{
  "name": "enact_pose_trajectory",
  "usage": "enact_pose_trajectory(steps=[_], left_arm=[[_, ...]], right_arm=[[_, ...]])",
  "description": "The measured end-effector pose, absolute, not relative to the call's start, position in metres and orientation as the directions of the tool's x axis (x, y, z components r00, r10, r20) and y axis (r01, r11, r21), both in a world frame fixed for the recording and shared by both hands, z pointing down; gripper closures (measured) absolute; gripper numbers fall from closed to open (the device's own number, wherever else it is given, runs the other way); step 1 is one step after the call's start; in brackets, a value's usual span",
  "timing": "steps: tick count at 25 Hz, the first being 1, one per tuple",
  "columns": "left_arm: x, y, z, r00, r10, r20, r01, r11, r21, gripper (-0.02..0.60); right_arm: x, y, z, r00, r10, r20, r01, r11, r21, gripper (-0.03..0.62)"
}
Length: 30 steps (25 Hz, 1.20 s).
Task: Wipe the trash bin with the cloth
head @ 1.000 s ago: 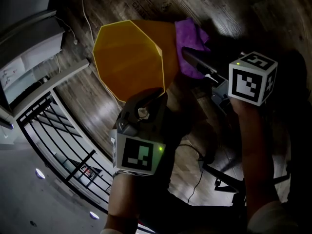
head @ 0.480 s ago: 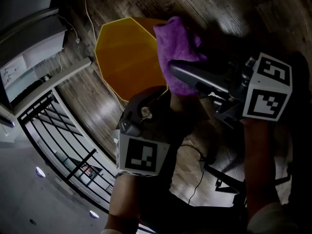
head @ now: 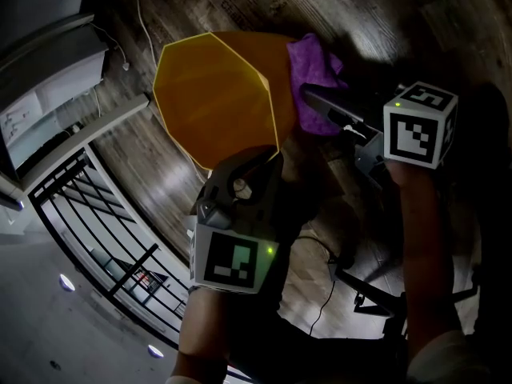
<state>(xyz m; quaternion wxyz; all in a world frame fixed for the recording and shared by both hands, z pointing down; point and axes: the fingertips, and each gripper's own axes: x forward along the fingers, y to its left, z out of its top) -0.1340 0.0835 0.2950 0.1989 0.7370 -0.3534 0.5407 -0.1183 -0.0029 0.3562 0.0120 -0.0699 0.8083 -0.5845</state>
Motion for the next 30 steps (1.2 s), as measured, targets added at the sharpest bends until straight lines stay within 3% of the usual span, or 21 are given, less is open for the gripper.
enact_pose_trajectory(steps=[13, 30], left_arm=[[-0.123, 0.109, 0.295, 0.269, -0.258, 0.928, -0.722, -0.692, 0.017, 0.568], [-0.125, 0.103, 0.289, 0.239, -0.259, 0.936, -0.75, -0.661, 0.009, 0.568]], right_arm=[[-0.114, 0.018, 0.482, -0.894, -0.054, 0.445, -0.446, 0.22, -0.868, 0.427], [-0.113, 0.035, 0.538, -0.788, -0.029, 0.615, -0.611, 0.153, -0.777, 0.427]])
